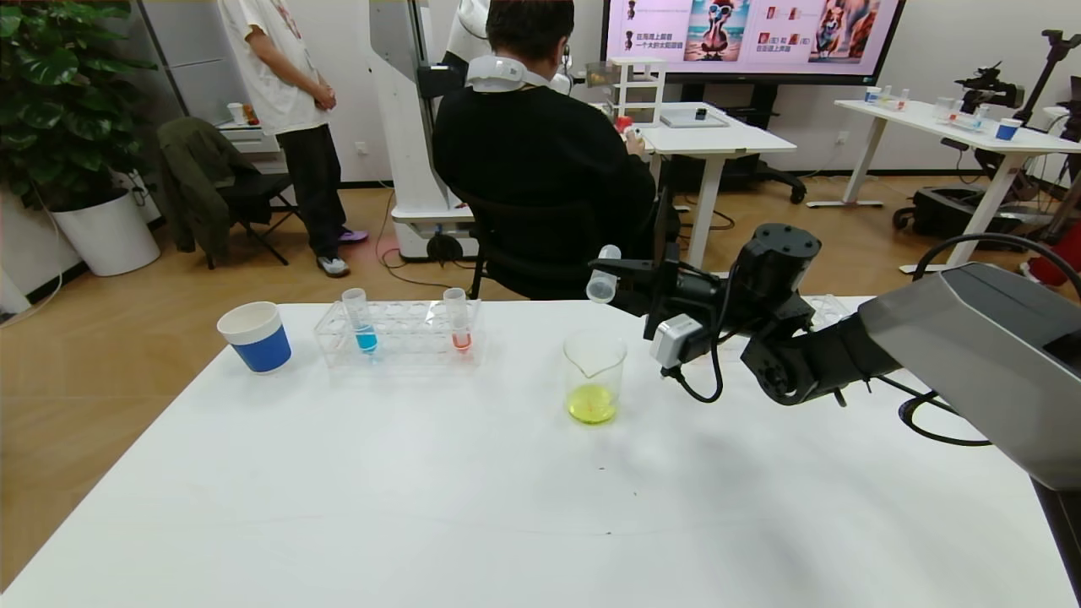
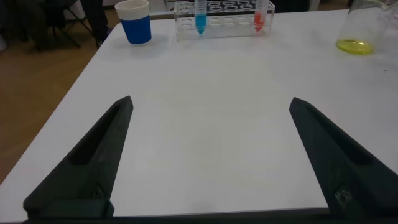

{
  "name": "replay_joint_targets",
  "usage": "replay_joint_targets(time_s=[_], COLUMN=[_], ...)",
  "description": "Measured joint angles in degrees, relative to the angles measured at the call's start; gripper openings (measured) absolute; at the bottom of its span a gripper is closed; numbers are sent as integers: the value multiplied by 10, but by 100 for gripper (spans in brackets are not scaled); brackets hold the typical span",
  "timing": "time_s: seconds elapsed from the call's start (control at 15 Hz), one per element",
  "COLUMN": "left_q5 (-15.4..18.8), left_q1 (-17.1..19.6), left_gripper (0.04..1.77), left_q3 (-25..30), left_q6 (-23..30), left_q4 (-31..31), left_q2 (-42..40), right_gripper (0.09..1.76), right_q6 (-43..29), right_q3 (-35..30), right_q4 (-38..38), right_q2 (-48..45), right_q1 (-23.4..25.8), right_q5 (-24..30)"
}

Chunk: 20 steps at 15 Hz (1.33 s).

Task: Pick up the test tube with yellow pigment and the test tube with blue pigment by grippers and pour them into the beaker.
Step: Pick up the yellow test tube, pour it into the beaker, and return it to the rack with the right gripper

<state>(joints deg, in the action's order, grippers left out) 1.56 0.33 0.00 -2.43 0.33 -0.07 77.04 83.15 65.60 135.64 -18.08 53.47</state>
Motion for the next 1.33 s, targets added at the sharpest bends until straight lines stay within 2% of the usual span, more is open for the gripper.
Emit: replay_joint_targets(time_s=[0.27,0.47,0.6,0.8,0.93,1.13,1.33], left_q5=[0,0,0,0,0,0,0], left_q1=[0,0,0,0,0,0,0], left_gripper=[175,175,175,175,175,175,175], left_q3=[0,0,0,0,0,0,0], left_q6=[0,0,0,0,0,0,0], left_q4=[0,0,0,0,0,0,0], left_q2=[0,0,0,0,0,0,0], right_gripper=[49,49,49,49,49,49,49], right_q6=[-153,-329,-463,-577,-648,-728,-750], right_q3=[8,-2,-18,-86,-151,-242,-296], right_q4=[2,19,11,-71,-115,-194,-241], right_q2=[-45,-88,-124,-191,-236,-313,-371], right_q1=[-6,-16,-30,-44,-46,-37,15], right_q5=[-81,-207,-328,-429,-453,-459,-419])
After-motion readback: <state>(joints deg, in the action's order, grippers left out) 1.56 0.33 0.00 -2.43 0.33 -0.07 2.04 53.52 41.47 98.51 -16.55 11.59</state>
